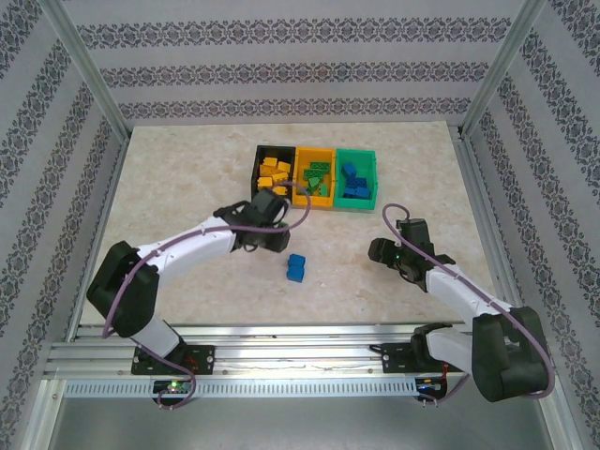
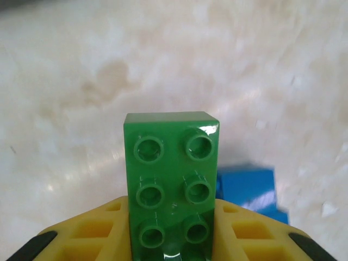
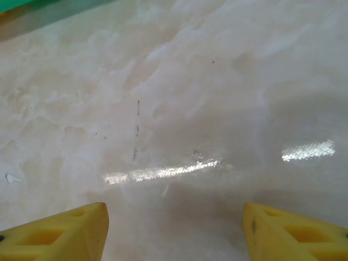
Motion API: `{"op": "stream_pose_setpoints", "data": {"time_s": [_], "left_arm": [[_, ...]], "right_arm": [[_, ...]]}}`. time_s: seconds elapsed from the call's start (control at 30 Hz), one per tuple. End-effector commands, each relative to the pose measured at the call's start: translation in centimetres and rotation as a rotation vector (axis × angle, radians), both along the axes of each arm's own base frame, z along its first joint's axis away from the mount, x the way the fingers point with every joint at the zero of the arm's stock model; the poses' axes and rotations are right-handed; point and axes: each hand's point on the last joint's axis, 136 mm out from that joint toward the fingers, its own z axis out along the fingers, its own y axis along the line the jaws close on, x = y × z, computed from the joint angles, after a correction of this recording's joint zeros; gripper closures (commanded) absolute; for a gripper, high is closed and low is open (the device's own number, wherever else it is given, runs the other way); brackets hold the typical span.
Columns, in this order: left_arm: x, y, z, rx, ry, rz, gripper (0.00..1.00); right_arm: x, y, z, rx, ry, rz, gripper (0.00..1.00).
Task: Sort the legos into containers by color
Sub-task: Pick up the lego from the middle-left of the table, then place the lego in the container.
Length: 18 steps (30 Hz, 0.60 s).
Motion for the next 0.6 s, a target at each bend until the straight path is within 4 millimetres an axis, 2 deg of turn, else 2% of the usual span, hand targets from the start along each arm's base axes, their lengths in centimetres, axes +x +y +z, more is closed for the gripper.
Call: {"op": "stream_pose_setpoints", "data": {"time_s": [0.0, 0.17, 0.27, 0.47, 0.57], "left_arm": [[3.3, -1.0, 2.1, -0.021, -0.048, -0.035, 0.68], [7.8, -3.6, 4.6, -0.109, -0.068, -0.057, 0.68], [10.1, -5.2, 5.4, -0.156, -0.068, -0.068, 0.67], [13.9, -7.7, 6.4, -0.191, -0.065, -0.086, 0.63], [15.7, -8.1, 6.2, -0.175, -0.062, -0.069, 0.61]], "right_arm": [[0.8, -0.1, 0.8, -0.031, -0.03, 0.009, 0.33], [0.8, 0.0, 1.2, -0.03, -0.048, 0.011, 0.33], [0.7, 0.1, 1.3, -0.026, -0.054, 0.014, 0.33], [0.7, 0.4, 1.3, -0.012, -0.057, 0.031, 0.33], [0.8, 0.7, 1.3, -0.006, -0.055, 0.042, 0.33]]}}
